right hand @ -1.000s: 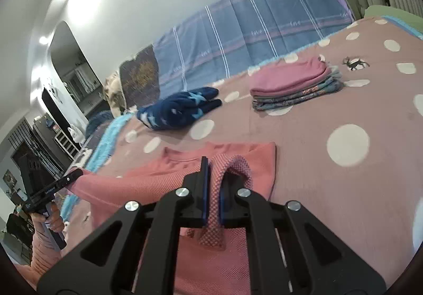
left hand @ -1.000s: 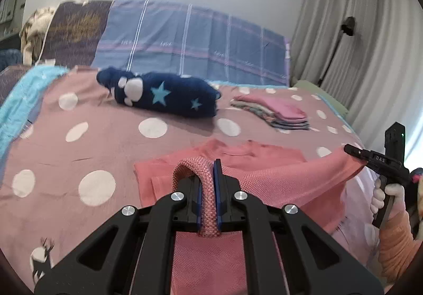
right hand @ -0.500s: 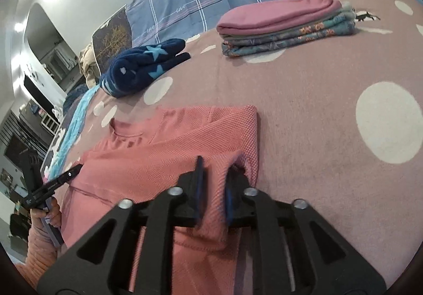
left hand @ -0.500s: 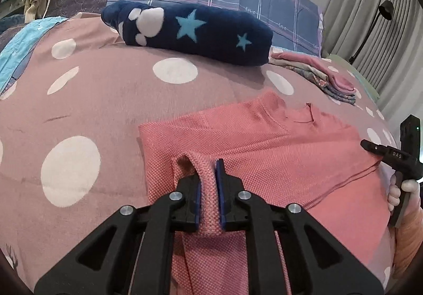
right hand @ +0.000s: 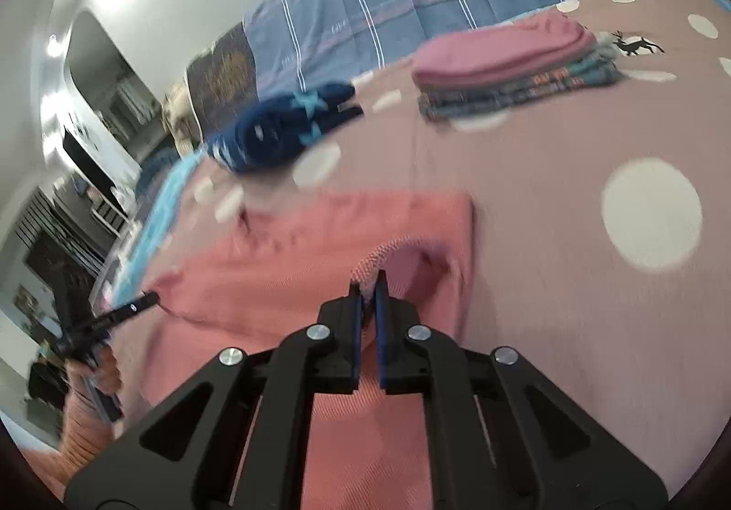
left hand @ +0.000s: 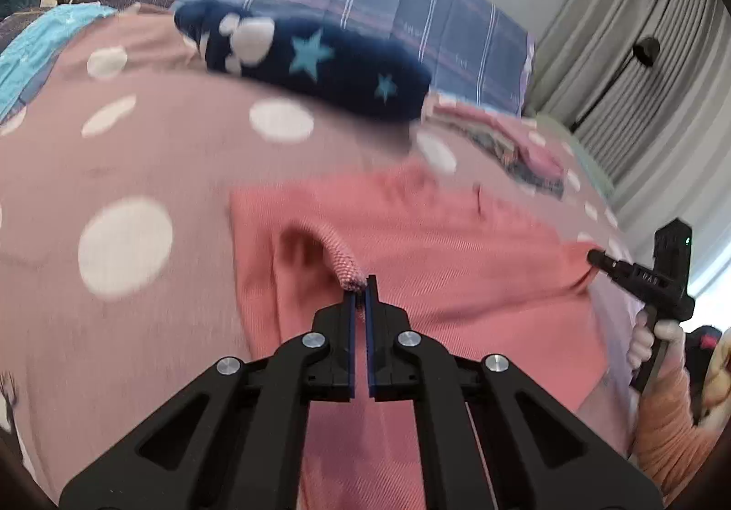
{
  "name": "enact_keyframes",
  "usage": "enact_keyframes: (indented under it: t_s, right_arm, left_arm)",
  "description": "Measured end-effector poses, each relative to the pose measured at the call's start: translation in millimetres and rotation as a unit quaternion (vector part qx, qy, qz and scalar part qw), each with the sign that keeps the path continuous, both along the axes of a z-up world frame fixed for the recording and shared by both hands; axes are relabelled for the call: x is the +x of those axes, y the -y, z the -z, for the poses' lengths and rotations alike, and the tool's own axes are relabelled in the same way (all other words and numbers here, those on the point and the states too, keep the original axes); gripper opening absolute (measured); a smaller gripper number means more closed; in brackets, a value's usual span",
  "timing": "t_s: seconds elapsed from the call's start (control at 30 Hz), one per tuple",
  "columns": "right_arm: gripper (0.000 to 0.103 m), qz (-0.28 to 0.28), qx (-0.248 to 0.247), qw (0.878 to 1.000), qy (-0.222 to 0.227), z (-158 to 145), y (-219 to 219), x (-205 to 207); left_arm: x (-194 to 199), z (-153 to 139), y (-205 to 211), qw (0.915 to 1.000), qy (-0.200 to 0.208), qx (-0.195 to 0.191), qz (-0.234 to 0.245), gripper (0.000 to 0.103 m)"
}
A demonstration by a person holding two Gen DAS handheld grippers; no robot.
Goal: Fold small clothes
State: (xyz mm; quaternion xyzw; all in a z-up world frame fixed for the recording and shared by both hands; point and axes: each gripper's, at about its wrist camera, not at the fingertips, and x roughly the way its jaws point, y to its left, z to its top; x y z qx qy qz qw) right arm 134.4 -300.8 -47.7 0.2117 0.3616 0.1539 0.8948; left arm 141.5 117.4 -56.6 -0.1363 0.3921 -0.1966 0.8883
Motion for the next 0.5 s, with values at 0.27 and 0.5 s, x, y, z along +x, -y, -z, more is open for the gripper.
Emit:
enact_keyframes:
  t_s: [0.27,0.5]
  right_arm:
    - [0.036,0.057,0.021,0.998,-0.035,12,22,63]
    - [0.051,0.026,-0.051,0.998,-0.028,15,18,73]
  left_arm:
    - [63,-11,-16,0.9908,0.034,0.036,-0.126,0.046]
    - [82,24,4,0.9945,-0.021,0.091,-0.049,0.055]
